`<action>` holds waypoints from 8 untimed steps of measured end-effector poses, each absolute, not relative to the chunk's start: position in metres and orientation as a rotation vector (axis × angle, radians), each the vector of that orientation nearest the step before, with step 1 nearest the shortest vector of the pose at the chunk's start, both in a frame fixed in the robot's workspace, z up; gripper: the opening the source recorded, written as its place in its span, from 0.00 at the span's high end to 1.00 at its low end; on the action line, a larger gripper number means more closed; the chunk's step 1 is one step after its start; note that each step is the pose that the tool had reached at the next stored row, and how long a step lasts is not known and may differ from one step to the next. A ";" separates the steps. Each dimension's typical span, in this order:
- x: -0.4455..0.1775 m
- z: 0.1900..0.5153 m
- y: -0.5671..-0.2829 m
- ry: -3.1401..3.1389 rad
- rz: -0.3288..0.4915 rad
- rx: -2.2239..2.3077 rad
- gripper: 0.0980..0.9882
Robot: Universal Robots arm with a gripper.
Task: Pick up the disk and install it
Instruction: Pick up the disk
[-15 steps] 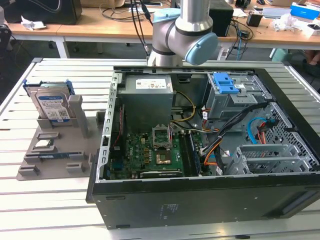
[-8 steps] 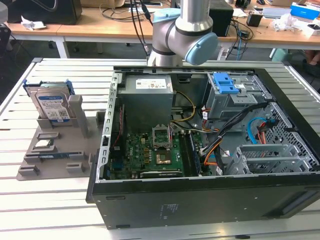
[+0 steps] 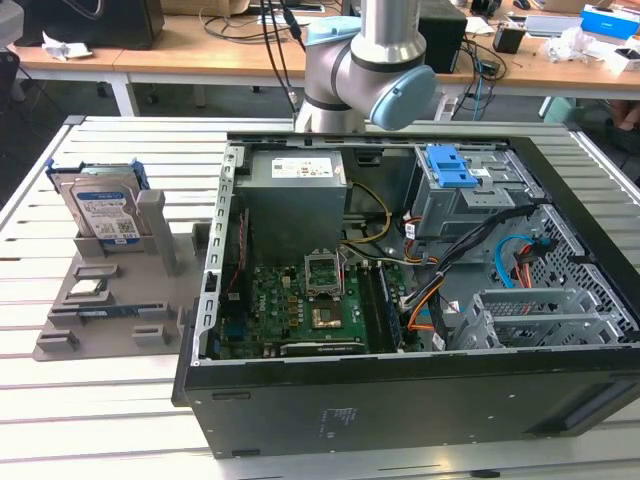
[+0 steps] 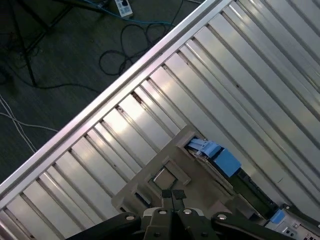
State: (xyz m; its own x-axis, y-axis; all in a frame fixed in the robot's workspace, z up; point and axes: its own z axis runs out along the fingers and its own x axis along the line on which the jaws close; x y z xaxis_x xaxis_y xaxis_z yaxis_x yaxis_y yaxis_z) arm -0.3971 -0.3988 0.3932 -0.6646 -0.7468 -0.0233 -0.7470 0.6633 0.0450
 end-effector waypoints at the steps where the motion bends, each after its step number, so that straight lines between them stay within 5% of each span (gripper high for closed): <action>1: -0.397 0.393 -0.399 2.854 0.079 -1.305 1.00; 8: -0.397 0.393 -0.399 2.795 0.080 -1.431 1.00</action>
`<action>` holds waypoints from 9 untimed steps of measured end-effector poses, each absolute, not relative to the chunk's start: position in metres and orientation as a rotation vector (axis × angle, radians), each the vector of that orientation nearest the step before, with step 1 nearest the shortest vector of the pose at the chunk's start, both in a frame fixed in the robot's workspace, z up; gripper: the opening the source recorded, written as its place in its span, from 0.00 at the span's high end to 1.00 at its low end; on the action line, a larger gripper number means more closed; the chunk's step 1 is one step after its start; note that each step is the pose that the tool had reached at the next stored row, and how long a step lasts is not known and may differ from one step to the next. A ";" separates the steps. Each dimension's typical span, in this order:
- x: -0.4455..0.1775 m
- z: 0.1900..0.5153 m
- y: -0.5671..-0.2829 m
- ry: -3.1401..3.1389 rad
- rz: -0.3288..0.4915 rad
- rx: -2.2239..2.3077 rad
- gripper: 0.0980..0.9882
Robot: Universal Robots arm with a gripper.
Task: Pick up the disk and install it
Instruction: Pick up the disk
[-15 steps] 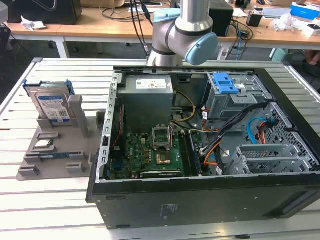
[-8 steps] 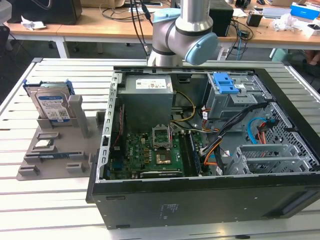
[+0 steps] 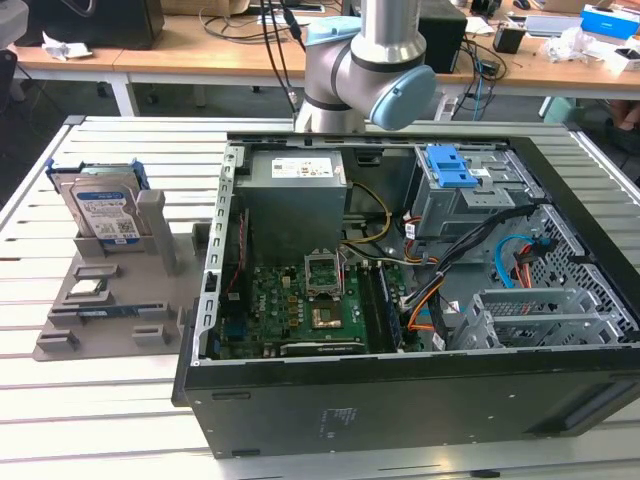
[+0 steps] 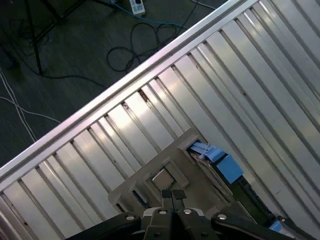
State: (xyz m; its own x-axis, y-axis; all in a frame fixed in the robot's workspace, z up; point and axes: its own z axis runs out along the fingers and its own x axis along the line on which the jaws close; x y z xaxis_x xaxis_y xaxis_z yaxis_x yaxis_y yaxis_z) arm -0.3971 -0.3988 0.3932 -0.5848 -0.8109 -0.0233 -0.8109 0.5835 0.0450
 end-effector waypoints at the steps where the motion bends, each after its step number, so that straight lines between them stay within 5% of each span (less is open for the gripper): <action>1: -0.397 0.393 -0.399 2.771 0.080 -1.480 1.00; 9: -0.397 0.393 -0.399 2.649 0.075 -1.699 1.00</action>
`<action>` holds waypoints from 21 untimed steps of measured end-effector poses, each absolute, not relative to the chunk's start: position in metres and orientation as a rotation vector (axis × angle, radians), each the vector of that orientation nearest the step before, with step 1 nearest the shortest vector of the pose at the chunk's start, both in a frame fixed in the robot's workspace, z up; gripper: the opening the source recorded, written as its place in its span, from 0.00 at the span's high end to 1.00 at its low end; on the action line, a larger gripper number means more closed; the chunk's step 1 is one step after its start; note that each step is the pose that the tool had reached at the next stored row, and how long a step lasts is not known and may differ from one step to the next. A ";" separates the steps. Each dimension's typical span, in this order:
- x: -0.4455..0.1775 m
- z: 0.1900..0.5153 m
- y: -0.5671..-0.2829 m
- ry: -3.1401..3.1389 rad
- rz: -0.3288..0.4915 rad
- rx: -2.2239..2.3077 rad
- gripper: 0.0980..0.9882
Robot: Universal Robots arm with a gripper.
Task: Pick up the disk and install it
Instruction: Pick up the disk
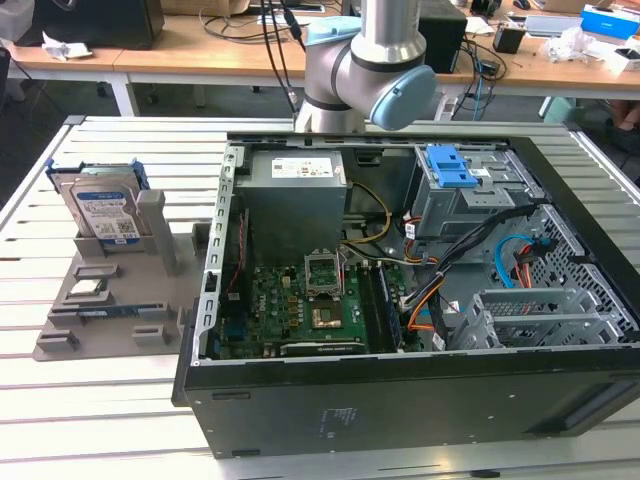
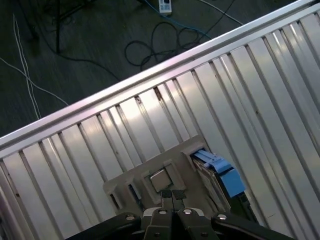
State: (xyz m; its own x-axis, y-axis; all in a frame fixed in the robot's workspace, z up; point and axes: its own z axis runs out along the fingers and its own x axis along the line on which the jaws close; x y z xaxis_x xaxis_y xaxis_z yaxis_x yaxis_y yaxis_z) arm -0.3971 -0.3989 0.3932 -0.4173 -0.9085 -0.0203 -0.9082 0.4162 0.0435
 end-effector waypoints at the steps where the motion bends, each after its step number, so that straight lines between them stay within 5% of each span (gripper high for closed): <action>1: -0.397 0.393 -0.399 -2.627 -0.074 1.709 1.00; 21: -0.397 0.393 -0.399 -2.384 -0.071 2.025 1.00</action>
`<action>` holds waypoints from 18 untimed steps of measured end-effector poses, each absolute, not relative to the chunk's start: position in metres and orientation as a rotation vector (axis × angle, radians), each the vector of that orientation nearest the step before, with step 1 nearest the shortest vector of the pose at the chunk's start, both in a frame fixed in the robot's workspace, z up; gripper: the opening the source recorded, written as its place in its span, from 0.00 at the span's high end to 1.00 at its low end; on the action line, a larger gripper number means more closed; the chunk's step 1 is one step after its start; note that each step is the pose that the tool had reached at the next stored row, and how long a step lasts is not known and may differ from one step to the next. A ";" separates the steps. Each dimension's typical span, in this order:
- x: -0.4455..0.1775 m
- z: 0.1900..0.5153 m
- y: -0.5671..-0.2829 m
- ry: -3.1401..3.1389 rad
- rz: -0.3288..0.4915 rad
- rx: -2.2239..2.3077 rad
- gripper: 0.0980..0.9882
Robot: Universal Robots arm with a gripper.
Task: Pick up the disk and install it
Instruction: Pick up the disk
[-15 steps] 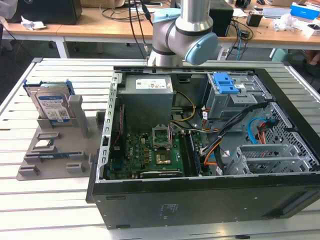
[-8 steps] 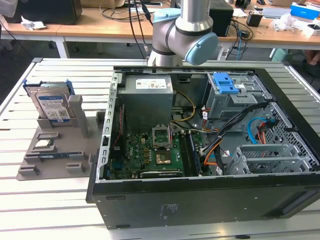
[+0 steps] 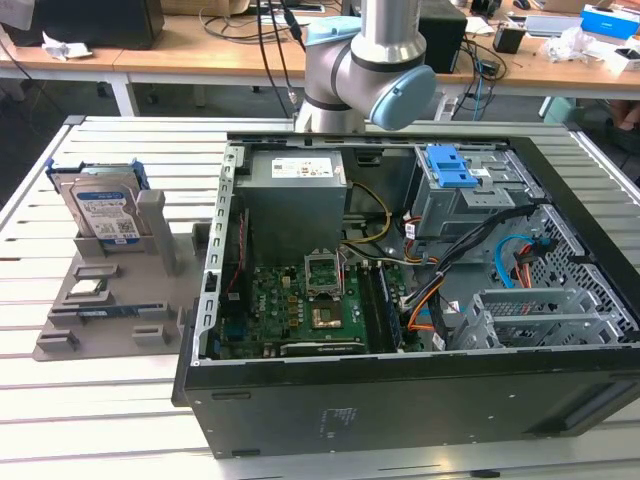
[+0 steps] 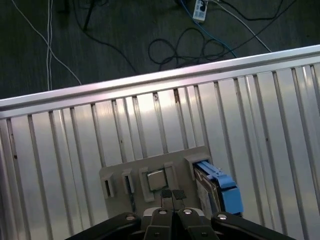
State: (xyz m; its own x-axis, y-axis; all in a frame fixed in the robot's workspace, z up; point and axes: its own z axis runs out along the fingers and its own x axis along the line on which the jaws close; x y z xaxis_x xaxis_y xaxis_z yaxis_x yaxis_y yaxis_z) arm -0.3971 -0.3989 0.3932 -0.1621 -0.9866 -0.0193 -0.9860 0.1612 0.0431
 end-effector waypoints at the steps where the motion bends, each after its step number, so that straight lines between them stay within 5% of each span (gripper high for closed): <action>1: -0.397 0.393 -0.399 -2.377 -0.071 2.032 1.00; 7: -0.397 0.393 -0.399 -2.375 -0.071 2.034 0.99; 11: -0.397 0.393 -0.399 -2.375 -0.071 2.035 0.71; 13: -0.397 0.393 -0.399 -2.374 -0.071 2.036 0.71; 15: -0.397 0.393 -0.399 -2.374 -0.071 2.036 0.57; 18: -0.397 0.393 -0.399 -2.373 -0.071 2.037 0.57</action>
